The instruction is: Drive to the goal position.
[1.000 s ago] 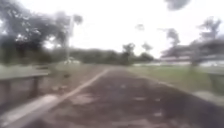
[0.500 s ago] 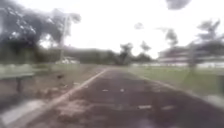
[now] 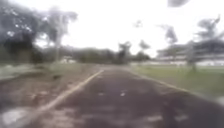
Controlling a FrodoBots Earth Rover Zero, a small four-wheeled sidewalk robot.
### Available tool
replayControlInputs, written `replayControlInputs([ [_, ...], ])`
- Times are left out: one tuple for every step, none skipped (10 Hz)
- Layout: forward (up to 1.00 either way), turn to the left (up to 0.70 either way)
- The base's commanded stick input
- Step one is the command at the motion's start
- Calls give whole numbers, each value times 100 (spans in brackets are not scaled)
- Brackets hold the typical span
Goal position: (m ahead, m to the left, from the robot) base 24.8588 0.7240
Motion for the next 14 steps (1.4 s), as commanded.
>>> replayControlInputs([
  [70,0],
  [70,0],
  [70,0],
  [70,0],
  [70,0],
  [70,0],
  [70,0],
  [70,0],
  [70,0],
  [70,0],
  [70,0],
  [70,0],
  [70,0],
  [70,0],
])
